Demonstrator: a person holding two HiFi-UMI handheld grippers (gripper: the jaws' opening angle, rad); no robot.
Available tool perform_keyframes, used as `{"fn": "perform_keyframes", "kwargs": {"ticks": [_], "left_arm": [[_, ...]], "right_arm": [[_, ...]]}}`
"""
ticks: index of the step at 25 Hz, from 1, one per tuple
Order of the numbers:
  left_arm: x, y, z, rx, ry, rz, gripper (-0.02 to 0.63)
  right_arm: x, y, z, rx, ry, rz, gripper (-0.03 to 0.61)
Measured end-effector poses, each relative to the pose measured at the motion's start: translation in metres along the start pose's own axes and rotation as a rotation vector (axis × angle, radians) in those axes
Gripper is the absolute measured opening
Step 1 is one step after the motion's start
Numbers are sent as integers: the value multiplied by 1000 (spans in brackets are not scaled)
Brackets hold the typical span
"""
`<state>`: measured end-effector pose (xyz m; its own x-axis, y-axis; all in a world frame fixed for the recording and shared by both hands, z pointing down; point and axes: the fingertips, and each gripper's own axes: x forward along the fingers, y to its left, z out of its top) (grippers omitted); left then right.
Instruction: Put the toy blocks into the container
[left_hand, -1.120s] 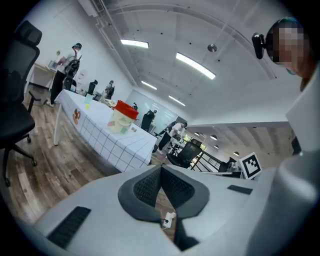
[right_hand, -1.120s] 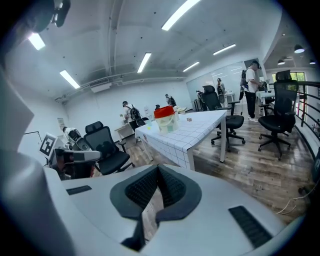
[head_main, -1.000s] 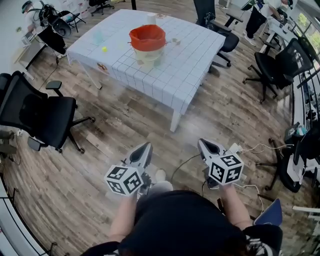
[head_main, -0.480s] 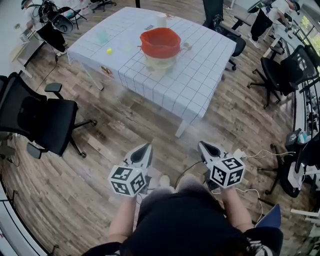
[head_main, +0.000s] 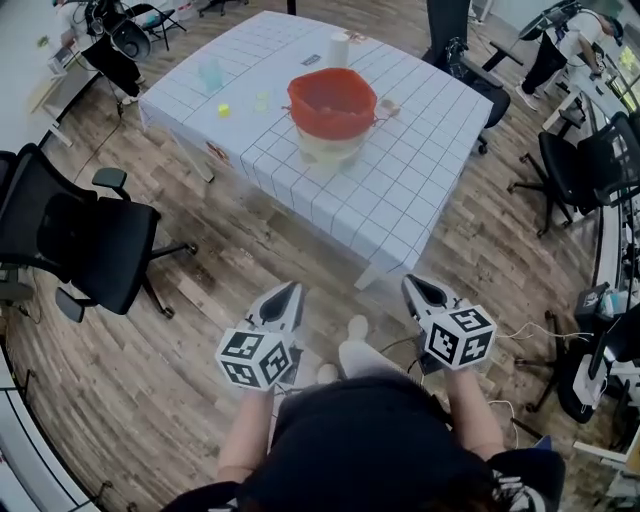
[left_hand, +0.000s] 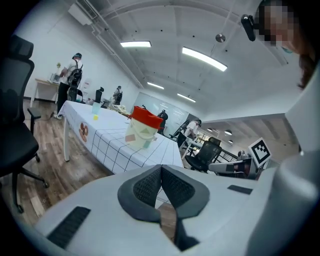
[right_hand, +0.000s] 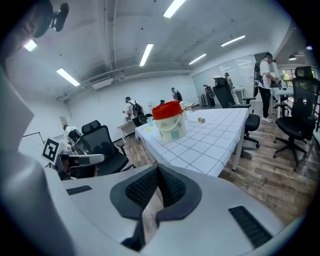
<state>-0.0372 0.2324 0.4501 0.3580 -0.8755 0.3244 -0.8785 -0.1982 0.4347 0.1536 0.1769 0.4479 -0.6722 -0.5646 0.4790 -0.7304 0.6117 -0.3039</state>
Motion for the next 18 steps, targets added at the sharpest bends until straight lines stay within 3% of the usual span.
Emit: {"fn": "perform_keyframes", "kwargs": {"ticks": [7,13,18], "left_arm": [[58,15,34,29,-1,88,26],[93,24,57,-20,-86,147,25],[114,29,69,27,-80,178,26]], "right_arm": [[41,-29,41,-58,17,90,15],[64,-55,68,-77,4,139,15],[80,-75,80,-70,-1,149,15]]}}
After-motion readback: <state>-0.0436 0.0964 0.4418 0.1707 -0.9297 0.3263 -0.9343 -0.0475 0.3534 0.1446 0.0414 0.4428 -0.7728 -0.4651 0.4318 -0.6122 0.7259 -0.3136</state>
